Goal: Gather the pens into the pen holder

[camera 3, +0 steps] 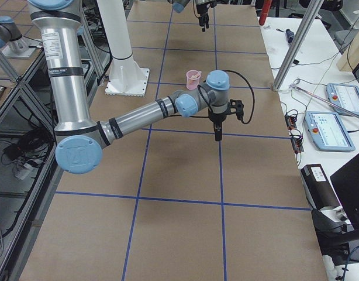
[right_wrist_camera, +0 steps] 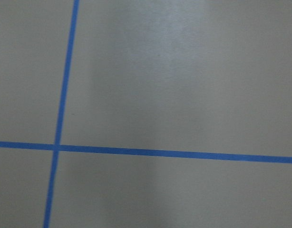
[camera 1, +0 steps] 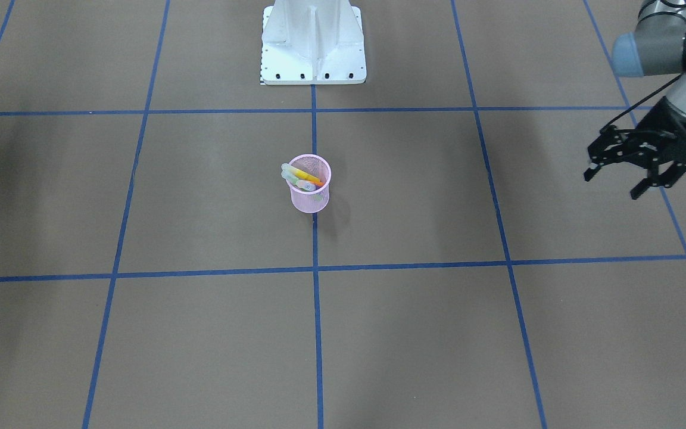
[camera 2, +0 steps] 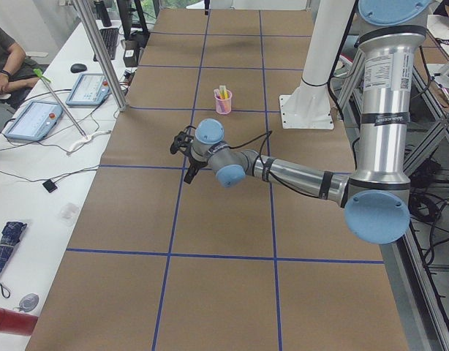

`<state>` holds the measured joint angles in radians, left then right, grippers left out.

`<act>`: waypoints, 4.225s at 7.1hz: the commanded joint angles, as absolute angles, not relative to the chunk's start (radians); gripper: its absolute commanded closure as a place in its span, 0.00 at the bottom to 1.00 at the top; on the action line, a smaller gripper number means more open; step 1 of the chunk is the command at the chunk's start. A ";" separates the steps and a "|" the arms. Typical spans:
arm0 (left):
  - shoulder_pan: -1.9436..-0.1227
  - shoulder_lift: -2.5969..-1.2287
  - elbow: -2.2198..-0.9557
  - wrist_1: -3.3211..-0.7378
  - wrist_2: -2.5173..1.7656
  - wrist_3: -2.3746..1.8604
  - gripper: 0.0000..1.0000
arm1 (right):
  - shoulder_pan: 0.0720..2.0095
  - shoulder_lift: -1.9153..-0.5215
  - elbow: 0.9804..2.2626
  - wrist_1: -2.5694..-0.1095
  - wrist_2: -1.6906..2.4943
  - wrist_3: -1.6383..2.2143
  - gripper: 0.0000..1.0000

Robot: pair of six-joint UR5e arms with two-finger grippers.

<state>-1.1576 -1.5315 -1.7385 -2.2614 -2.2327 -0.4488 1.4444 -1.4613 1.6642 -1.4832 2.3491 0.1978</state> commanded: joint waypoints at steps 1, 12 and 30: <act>-1.279 -1.517 -1.695 -1.985 -2.243 -0.270 0.01 | 1.545 -1.457 1.528 -1.489 2.362 0.019 0.00; -1.402 -1.575 -1.621 -1.651 -2.402 -0.264 0.00 | 1.477 -1.408 1.496 -1.623 2.358 -0.038 0.00; -1.542 -1.470 -1.667 -1.637 -2.393 -0.152 0.00 | 1.523 -1.465 1.520 -1.606 2.249 -0.029 0.00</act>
